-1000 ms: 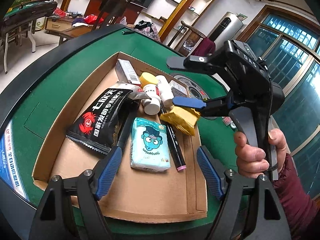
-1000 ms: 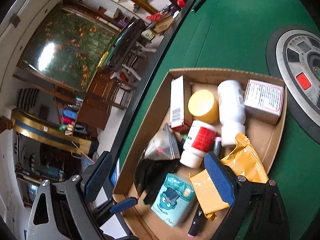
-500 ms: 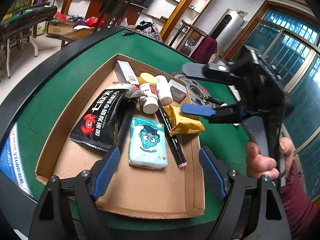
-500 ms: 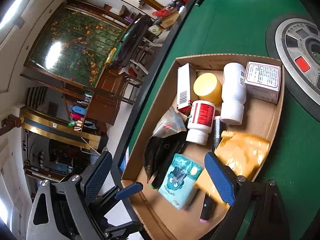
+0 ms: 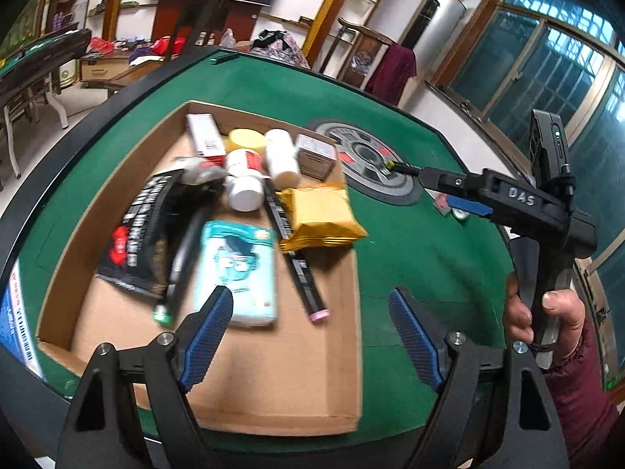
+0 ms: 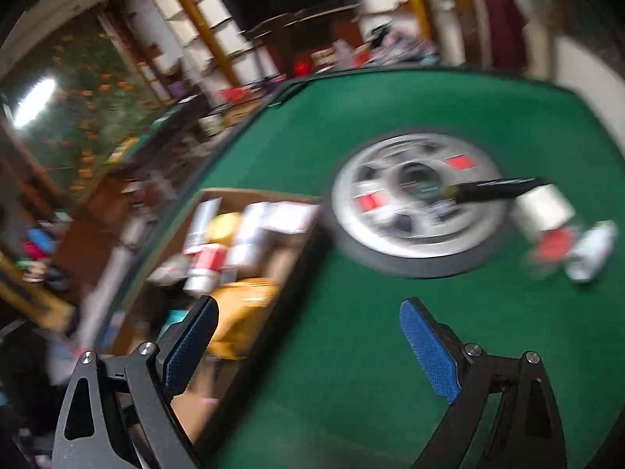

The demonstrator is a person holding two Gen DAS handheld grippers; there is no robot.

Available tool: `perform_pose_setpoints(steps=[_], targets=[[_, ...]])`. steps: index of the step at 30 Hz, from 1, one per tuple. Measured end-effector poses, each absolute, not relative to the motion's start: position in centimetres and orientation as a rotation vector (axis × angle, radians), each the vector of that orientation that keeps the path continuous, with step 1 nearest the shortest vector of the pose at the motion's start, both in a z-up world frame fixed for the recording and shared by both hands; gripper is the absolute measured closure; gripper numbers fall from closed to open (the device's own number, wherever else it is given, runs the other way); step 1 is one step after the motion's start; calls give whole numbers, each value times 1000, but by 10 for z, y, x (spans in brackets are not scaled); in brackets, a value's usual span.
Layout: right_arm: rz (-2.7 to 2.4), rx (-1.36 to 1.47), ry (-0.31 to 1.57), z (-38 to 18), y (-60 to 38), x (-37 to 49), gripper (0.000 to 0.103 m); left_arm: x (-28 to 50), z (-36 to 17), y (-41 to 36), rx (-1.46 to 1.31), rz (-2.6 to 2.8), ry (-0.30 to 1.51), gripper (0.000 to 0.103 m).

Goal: Organize objects
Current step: 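Withdraw both open grippers from the box toward the items on the dial, then grasp the yellow-capped black marker on the dial with the left gripper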

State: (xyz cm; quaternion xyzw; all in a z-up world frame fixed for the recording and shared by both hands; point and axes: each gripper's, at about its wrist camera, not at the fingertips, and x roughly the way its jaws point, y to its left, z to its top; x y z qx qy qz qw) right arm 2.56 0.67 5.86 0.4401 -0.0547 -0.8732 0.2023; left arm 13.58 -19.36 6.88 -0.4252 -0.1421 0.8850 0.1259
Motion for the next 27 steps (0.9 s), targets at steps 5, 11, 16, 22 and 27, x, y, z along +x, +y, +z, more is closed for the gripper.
perform_pose_setpoints(steps=[5,11,16,22,27], targets=[[-2610,1192,-72,62,50,26,6,131,72,-166,-1255,2565,-346,22],[-2764,1142,42,68,85,31,6,125,74,-128,-1267,2545,-236,22],[-2827,1121,101,66,104,32,6,119,70,-100,-1283,2509,-184,22],[-2873,1112,122,65,125,31,5,110,68,-77,-1296,2493,-150,22],[-2900,1109,102,67,141,28,5,104,66,-67,-1316,2481,-124,22]])
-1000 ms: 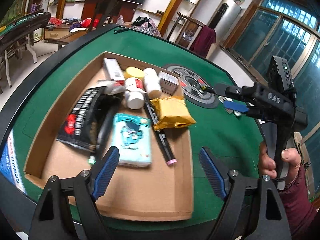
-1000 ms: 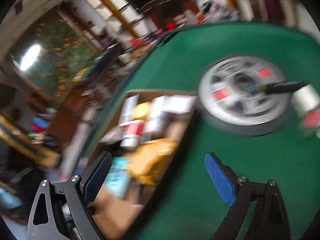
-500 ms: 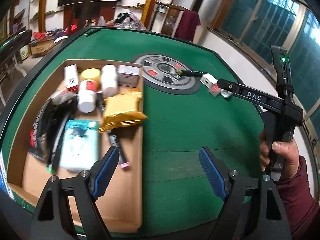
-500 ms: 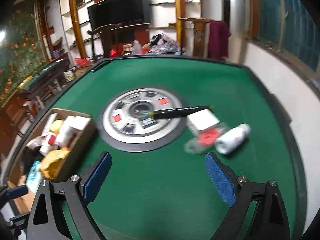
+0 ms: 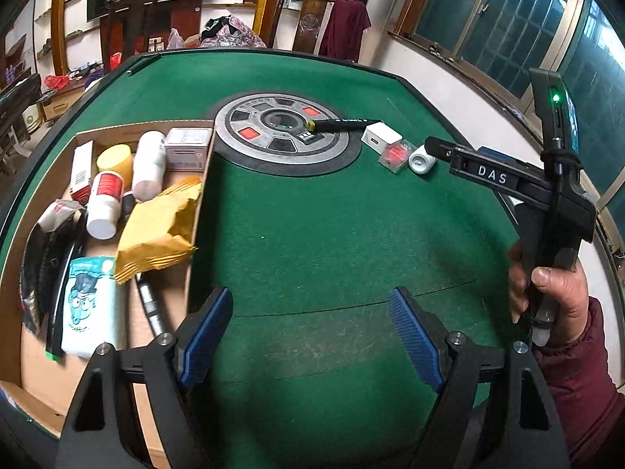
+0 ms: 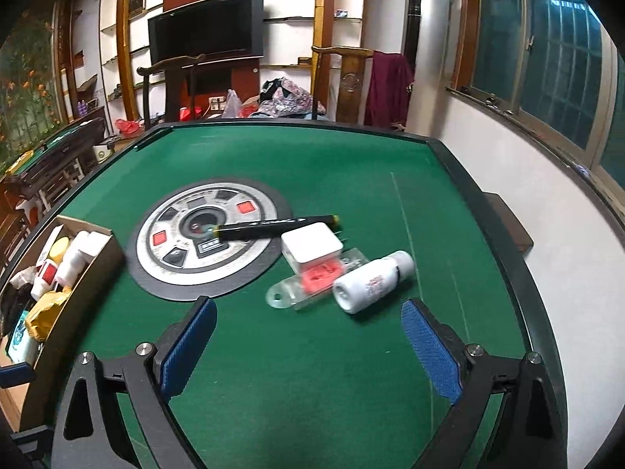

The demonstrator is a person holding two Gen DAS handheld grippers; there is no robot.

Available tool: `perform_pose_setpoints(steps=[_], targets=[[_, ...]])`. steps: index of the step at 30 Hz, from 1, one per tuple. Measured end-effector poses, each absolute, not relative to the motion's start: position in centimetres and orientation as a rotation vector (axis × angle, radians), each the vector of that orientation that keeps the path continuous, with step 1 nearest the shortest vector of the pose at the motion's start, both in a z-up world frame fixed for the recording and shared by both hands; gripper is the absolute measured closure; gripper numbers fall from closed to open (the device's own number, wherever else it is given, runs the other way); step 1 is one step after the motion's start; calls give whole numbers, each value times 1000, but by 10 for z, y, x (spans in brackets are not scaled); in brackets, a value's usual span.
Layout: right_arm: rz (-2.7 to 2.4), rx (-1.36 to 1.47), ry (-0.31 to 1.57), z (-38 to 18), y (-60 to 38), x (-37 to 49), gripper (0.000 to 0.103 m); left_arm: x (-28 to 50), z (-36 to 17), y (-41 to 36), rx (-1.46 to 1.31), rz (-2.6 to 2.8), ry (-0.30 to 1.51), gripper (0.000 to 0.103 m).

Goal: Organize objects
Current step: 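Grasp the yellow-capped black marker on the dial with the left gripper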

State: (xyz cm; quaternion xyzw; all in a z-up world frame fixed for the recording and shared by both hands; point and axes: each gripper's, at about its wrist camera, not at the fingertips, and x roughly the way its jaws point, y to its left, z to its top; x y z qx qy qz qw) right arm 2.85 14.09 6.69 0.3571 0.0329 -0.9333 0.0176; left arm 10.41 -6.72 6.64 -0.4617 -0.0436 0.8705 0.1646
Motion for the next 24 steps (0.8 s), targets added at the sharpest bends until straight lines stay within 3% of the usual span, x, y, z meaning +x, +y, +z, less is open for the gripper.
perform_pose_setpoints(steps=[13,20,24], targets=[[-2927,1158,39,67,171,1,4,86,61,-54,-1362,2454,-107,22],[-2959,1206,-493,56,259,-31,4,53,98,-31,-1191,2500,-27,22],[-2964,1271,-589,35,286,-31,4,13,116,14,-1040,2502,175,22]])
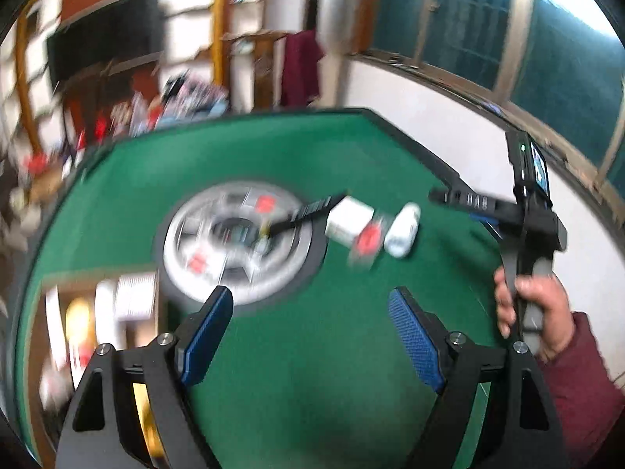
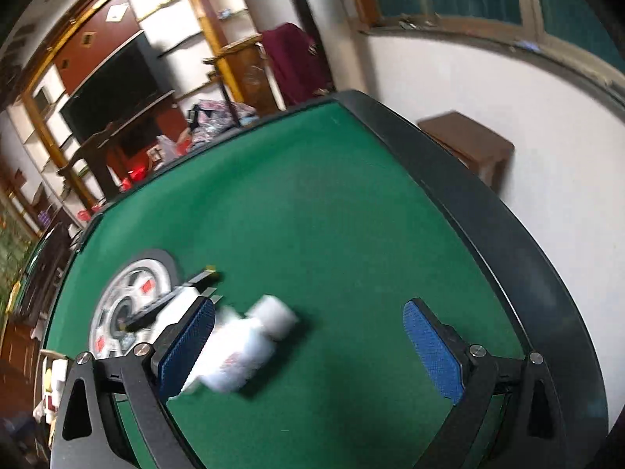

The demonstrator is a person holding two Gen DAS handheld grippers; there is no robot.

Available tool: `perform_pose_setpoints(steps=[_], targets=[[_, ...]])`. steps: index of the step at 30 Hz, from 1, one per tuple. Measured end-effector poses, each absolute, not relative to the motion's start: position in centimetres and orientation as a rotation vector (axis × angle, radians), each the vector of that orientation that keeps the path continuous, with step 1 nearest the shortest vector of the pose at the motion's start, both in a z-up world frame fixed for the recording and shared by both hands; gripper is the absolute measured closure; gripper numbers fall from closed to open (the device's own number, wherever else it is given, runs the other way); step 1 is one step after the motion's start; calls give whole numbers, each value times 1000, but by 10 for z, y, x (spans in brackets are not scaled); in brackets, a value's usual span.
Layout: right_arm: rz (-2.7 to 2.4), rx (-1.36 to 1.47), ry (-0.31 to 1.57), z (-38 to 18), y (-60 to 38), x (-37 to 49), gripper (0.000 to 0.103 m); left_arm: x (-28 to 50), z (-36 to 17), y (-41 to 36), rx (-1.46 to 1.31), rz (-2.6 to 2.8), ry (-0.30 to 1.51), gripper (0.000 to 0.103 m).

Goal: Organize objects
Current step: 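Grasp the yellow-capped black marker on the dial with the left gripper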

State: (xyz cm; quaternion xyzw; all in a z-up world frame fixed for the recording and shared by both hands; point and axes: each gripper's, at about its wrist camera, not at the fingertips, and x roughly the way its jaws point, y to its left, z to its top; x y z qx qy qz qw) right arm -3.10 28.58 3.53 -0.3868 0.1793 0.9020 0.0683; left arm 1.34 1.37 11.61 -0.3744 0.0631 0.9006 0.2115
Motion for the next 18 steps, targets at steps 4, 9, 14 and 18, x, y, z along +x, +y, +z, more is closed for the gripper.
perform_pose_setpoints(steps=[4,9,14,18], targets=[[2683,-1184,626,28,298,-30,4,-27,106,54,-1036,2460,300,22],[2681,-1212,657,25,298,-29,4,-70,76,84,-1027,2438,532,23],[2690,-1219,682,26,300,-31,4,-93,45,87,-1077,2292,719,43],[2681,-1241,705,24,300,-36,3,-113,31,86,-1111,2227,713,44]])
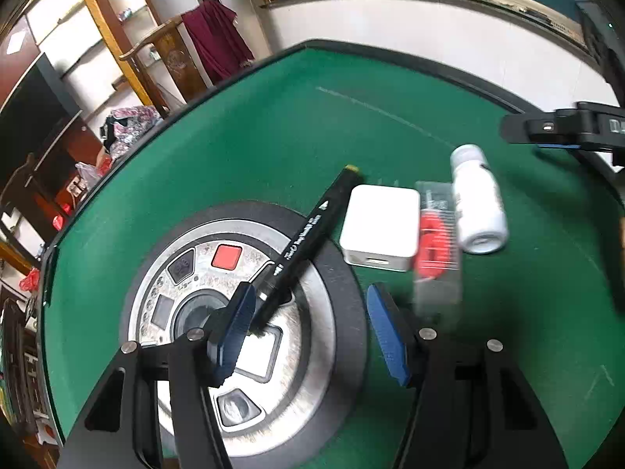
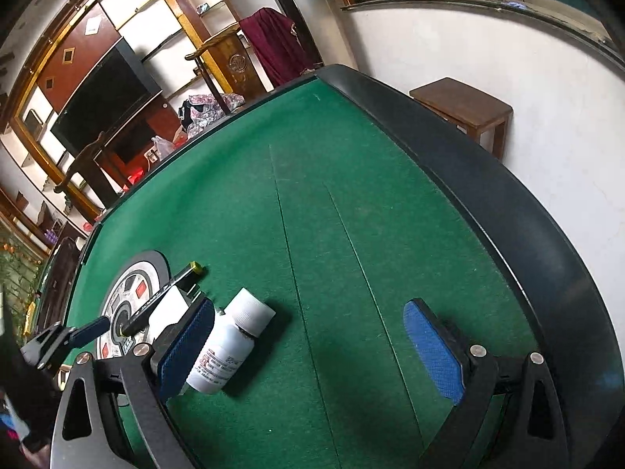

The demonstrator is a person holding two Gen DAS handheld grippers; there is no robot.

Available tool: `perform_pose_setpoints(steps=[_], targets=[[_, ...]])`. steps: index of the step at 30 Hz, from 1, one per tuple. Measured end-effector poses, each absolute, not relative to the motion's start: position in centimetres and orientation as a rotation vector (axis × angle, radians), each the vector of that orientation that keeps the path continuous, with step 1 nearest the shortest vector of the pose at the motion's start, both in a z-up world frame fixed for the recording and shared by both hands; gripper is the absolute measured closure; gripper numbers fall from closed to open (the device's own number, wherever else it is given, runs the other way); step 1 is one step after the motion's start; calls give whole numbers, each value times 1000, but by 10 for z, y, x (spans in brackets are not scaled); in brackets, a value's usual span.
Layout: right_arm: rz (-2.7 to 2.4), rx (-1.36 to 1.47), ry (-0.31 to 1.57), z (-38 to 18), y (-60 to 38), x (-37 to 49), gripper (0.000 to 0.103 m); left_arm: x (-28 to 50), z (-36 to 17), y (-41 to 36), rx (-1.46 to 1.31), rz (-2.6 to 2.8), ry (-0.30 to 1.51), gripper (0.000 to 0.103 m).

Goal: Organize objects
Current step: 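Grasp the yellow-capped black marker on the dial with the left gripper, then lift the marker with the left gripper while the right gripper grasps the white pill bottle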

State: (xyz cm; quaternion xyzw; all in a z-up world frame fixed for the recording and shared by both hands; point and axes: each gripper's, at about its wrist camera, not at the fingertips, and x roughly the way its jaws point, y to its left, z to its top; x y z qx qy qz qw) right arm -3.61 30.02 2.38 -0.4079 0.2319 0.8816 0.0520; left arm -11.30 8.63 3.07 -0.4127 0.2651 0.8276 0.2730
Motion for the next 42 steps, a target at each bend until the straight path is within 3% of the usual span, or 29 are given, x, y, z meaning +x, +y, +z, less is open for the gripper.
perform_pose_setpoints(steps=[11,13,15,32,36,38,41,42], targets=[[2660,-1291,674,13,297,-47,3,-155,15,87,-1198,2208,474,39],[2657,-1301,665,12,296,-48,3,-150,16,90,-1206,2209,474,52],[2661,-1311,674,11,294,-49,3,-141,19,96,-1198,2203,475,86],[2678,-1317,669,10,290,-47,3,-33,18,29,-1272,2241,367,87],[2694,-1315,622,10,284,-47,3,-32,14,51,-1232,2290,426,73],[2695,-1311,606,10,284,-47,3,-32,12,60,-1197,2297,430,73],[2687,-1310,619,9,288,-48,3,-36,13,60,-1214,2287,365,77],[2685,-1311,630,8,289,-48,3,-37,15,57,-1216,2290,354,87]])
